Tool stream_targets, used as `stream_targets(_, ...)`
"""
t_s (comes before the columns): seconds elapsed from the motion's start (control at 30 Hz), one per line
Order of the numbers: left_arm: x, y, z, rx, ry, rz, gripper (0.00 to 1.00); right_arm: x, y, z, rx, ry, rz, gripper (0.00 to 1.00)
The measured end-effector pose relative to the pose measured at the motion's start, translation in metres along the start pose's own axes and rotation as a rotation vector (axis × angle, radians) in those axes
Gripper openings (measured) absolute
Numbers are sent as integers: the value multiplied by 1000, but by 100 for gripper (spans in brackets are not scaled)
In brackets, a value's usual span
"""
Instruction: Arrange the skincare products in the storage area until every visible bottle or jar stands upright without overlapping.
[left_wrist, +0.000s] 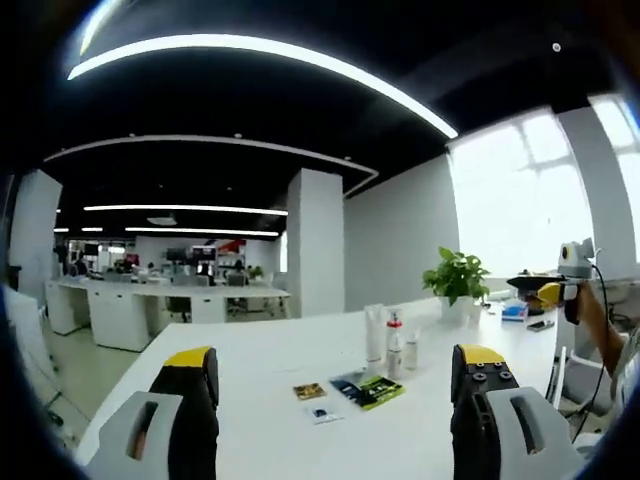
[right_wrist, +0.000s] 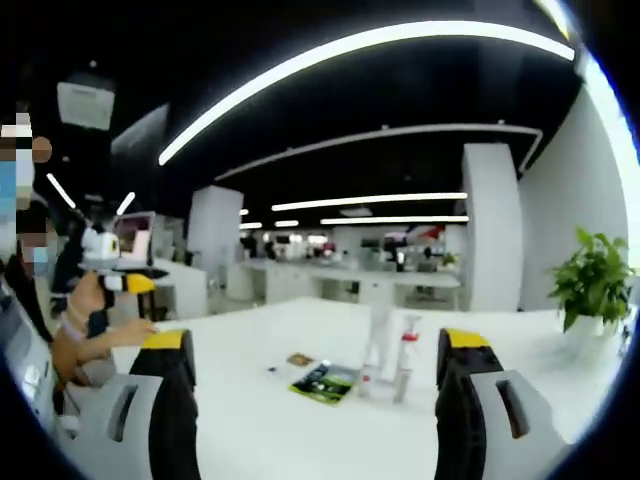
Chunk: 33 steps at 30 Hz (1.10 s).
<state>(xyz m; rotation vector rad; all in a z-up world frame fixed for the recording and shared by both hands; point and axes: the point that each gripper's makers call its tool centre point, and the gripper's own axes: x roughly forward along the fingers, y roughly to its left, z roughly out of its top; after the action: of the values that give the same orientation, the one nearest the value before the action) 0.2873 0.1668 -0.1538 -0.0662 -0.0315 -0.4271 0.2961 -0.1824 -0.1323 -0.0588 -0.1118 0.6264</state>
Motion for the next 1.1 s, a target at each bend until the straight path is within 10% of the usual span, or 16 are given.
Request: stream_targets(1.1,-44,58,-75,-68,76,240,100,-52,-49,-94,135,80,-231,98)
